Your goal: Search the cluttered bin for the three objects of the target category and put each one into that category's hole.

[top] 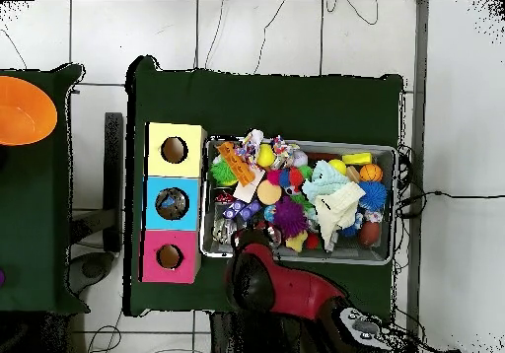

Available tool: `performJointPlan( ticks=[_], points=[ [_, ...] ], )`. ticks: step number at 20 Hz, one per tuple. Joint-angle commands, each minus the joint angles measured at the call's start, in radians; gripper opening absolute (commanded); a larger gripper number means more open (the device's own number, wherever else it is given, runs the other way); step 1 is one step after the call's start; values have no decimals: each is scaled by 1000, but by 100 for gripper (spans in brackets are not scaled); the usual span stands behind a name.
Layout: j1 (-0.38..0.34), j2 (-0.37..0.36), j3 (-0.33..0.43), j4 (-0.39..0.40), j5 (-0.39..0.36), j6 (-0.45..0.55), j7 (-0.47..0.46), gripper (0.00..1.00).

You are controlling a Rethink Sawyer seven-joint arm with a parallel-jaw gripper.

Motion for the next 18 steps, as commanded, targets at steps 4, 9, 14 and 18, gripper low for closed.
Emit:
performJointPlan(
  ticks=[4, 9, 14, 18],
  points=[
    [-68, 48, 132, -17, -17, -49, 309, 0],
    [-65, 61, 102, -3, -11, -77, 305, 100],
    [-76, 74, 73, 0, -13, -81, 292, 100],
    [-72, 95, 57, -4, -10, -97, 289, 100]
  ],
)
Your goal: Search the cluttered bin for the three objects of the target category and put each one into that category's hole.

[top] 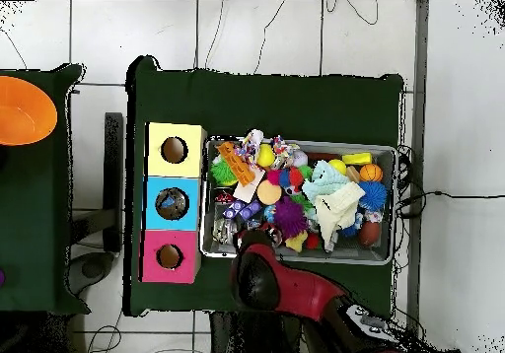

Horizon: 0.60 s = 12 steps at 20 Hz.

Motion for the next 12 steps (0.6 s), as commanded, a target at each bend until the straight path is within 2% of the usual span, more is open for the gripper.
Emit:
performJointPlan(
  ticks=[1, 5, 12],
  points=[
    [-11, 69, 16, -11, -5, -89, 292, 100],
    [23, 185, -22, -41, 5, -152, 295, 100],
    [36, 306, -38, -63, 7, -238, 305, 100]
  ],
)
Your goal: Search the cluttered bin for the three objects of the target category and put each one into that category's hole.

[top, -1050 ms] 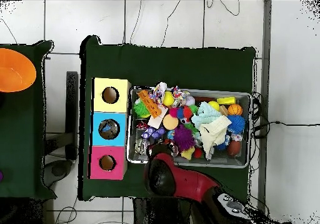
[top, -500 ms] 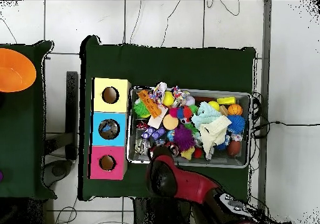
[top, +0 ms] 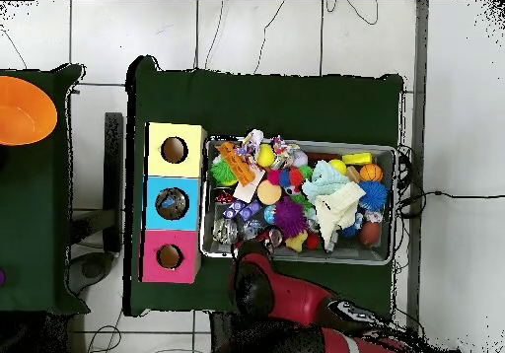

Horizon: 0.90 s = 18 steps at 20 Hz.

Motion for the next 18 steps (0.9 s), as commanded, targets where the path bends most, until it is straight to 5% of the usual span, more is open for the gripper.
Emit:
performJointPlan(
  ticks=[1, 13, 14, 18],
  points=[
    [18, 182, -8, -68, 1, -158, 304, 100],
    [2, 228, -6, -62, -7, -220, 284, 100],
    [0, 228, -4, -60, -8, -224, 284, 0],
    [2, 220, -2, -57, -7, -221, 283, 0]
  ],
)
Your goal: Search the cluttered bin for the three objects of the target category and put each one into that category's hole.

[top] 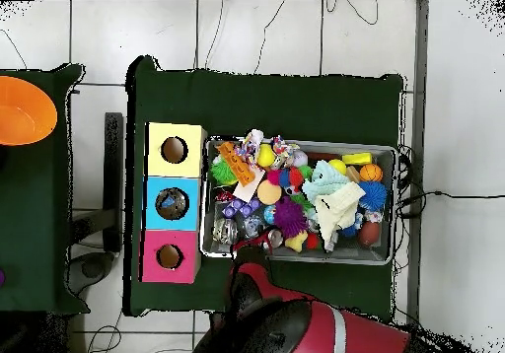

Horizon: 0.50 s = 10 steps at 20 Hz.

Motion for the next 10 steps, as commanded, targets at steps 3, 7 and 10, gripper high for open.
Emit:
performJointPlan(
  ticks=[3, 7, 10],
  points=[
    [-17, 130, 32, -74, 26, 76, 282, 0],
    [-14, 126, 31, -77, 28, 74, 279, 0],
    [-9, 120, 27, -82, 35, 77, 274, 0]
  ],
)
